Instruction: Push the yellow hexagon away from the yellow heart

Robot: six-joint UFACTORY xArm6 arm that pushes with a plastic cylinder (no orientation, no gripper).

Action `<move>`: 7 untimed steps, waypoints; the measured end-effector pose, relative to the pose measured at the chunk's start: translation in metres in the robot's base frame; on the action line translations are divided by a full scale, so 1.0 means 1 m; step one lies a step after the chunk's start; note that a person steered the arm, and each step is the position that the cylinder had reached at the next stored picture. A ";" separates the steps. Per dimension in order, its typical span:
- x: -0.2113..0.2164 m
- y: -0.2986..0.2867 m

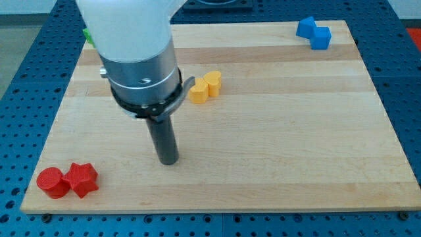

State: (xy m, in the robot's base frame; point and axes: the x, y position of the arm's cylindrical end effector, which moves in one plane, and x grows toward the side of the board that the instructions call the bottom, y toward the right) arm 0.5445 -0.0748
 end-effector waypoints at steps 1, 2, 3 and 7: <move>-0.013 0.063; -0.051 0.129; -0.110 0.169; -0.178 0.129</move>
State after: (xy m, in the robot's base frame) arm 0.3662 0.0537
